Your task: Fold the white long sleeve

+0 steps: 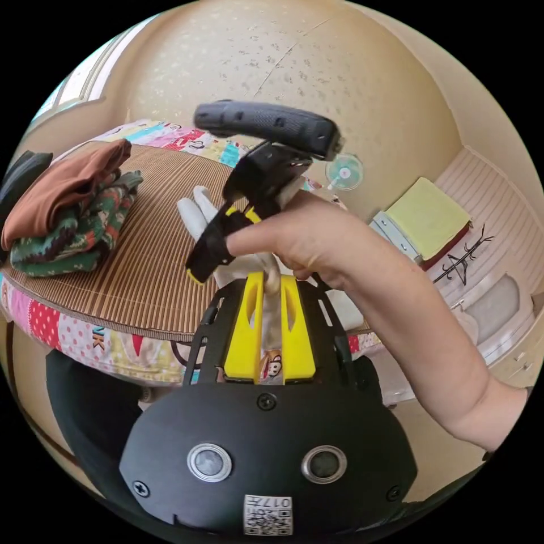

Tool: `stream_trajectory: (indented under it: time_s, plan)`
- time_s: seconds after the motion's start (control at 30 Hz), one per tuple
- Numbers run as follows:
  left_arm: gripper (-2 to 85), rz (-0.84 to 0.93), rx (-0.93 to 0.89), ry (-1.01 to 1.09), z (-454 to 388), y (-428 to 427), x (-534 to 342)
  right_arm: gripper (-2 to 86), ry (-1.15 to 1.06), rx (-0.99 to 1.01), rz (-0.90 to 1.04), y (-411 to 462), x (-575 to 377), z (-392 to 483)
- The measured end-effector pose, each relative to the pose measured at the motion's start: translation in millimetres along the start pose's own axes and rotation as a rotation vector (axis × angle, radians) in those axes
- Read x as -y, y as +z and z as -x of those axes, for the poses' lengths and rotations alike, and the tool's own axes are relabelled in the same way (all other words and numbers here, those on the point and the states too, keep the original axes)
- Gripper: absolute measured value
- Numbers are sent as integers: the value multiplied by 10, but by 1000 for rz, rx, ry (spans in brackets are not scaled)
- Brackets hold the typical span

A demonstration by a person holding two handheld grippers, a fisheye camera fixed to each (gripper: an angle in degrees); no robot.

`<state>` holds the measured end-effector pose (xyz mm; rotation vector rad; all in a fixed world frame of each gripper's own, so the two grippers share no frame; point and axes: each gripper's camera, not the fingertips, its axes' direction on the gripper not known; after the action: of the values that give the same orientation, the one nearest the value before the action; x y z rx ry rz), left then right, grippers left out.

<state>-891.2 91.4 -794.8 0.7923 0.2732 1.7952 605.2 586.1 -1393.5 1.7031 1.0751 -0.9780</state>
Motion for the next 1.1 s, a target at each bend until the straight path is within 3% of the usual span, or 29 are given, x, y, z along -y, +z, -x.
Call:
stream_trajectory:
  time_s: [0.07,0.13,0.3,0.43,0.6,0.67,0.77,0.87,0.97,1.03,1.1]
  plan:
    - [65,-46,-57,22,45,-206,-111,98,-47,-188,53,183,-39,78]
    - [78,-75,-156,37,145,-396,-186,90,-47,-167,-30,35,-277,-40]
    - [92,-73,-311,-54,455,-608,-245,83,107,266,-494,-709,-1951,-1381]
    - [119,66,-425,-84,361,-172,-55,91,218,432,-795,-392,-3304,-2356]
    - [162,191,-451,-81,33,489,298,208,535,514,-682,719,-4417,-3305]
    - [186,233,-428,-96,-72,812,540,226,604,476,-725,816,-4705,-3368]
    - [210,297,-455,-160,-130,1245,878,238,608,639,-804,954,-4952,-3567]
    - [211,409,-537,-281,-201,1752,1094,237,590,807,-782,1174,-4906,-3759]
    - [181,574,-471,-286,-375,2117,1172,199,517,997,-754,1325,-4744,-3766]
    - [165,575,-457,-265,-410,2063,1211,173,568,926,-745,1297,-4744,-3669]
    - [152,554,-443,-245,-368,1844,1247,145,539,984,-742,1176,-4775,-3510]
